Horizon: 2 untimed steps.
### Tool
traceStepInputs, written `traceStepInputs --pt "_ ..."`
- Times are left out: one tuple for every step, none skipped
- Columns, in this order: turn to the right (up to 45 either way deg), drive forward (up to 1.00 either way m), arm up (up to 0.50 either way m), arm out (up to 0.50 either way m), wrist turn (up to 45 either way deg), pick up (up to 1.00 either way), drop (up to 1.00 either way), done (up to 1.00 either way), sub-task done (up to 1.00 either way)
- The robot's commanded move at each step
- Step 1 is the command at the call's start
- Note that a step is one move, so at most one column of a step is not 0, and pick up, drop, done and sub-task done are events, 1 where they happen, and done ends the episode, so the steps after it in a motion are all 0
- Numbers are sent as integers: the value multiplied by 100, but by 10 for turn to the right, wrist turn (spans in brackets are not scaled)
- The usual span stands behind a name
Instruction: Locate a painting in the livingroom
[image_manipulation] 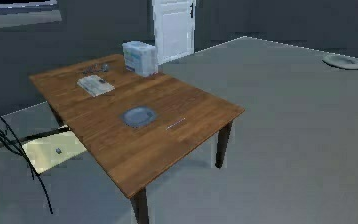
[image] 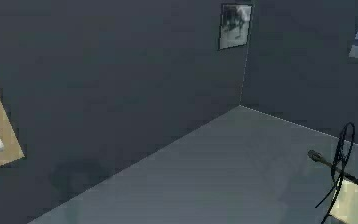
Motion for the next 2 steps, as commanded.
traceStepInputs --pt "90 0 0 0 0 0 0 0 0" --pt "0 100 0 0 0 0 0 0 0"
